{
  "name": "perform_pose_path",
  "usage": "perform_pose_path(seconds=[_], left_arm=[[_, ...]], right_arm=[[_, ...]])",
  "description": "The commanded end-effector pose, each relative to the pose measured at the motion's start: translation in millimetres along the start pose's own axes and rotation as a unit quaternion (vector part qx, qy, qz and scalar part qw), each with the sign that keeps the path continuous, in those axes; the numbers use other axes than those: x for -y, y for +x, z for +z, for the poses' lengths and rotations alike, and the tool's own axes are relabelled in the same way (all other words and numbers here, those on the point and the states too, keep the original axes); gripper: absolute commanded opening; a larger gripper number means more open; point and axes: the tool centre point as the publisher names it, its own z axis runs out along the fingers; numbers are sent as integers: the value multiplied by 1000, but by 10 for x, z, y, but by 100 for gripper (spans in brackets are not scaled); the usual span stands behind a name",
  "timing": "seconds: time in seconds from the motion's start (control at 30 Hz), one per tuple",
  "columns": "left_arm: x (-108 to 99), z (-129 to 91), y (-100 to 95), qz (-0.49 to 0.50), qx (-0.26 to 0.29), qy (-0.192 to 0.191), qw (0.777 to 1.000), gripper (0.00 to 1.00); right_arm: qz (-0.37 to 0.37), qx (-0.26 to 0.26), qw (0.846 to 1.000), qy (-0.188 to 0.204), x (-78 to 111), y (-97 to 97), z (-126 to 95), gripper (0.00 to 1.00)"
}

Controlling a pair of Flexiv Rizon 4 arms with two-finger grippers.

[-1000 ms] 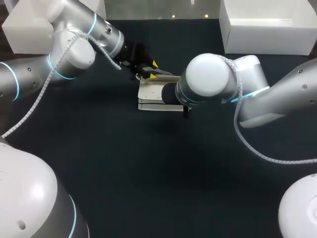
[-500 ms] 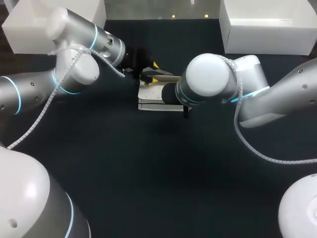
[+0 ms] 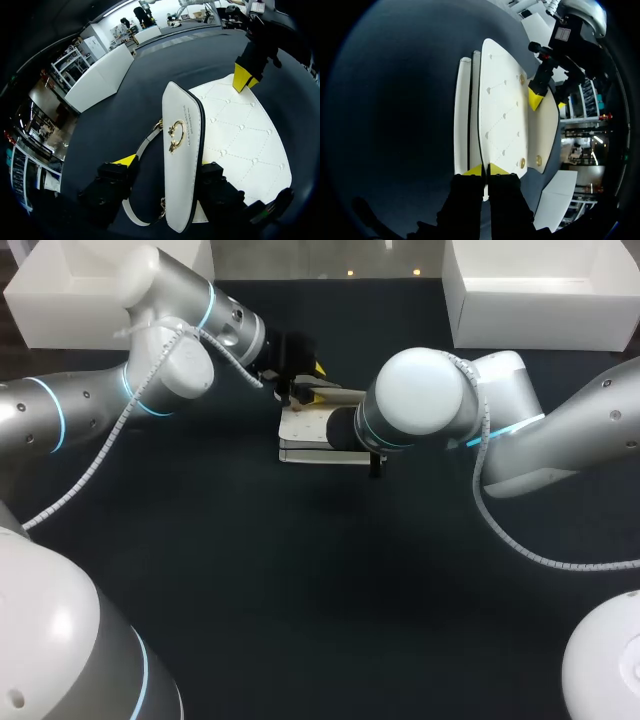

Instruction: Pick up the bag, open it, inspect its contents, close it, and place it on the opposite side

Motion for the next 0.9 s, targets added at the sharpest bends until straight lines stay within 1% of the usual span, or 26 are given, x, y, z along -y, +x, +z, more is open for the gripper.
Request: perform_pose_path(seconds=[0.03,0.17,0.23,0.3,0.37,0.4,0.43,0.5,0.53,0.6,0.63,0.9], left_arm=[[-5,78,-58,-5,-5,-5,1000,50],[-28,93,-78,-14,-9,-11,1000,44],[-36,97,-83,-18,-11,-13,1000,36],[-48,99,-87,-23,-13,-15,1000,35],[-65,101,-89,-28,-14,-14,999,37],[-74,104,-89,-31,-15,-14,999,36],[-81,107,-91,-34,-16,-13,999,33],[-90,111,-96,-37,-16,-12,999,23],[-93,112,-99,-40,-17,-12,999,13],[-98,113,-106,-44,-18,-12,999,11],[-101,115,-108,-47,-19,-12,999,0],[-111,82,-140,-66,-31,-1,997,0]], right_arm=[[0,2,1000,0,1,17,11,0],[0,2,1000,0,1,17,11,0],[0,2,1000,0,1,17,11,0],[0,2,1000,0,1,17,11,0],[0,2,1000,0,1,17,11,0],[0,2,1000,0,1,17,11,0],[0,2,1000,0,1,17,11,0],[0,2,1000,0,1,17,11,0],[0,2,1000,0,1,17,11,0],[0,2,1000,0,1,17,11,0],[0,2,1000,0,1,17,11,0],[0,2,1000,0,1,17,11,0]])
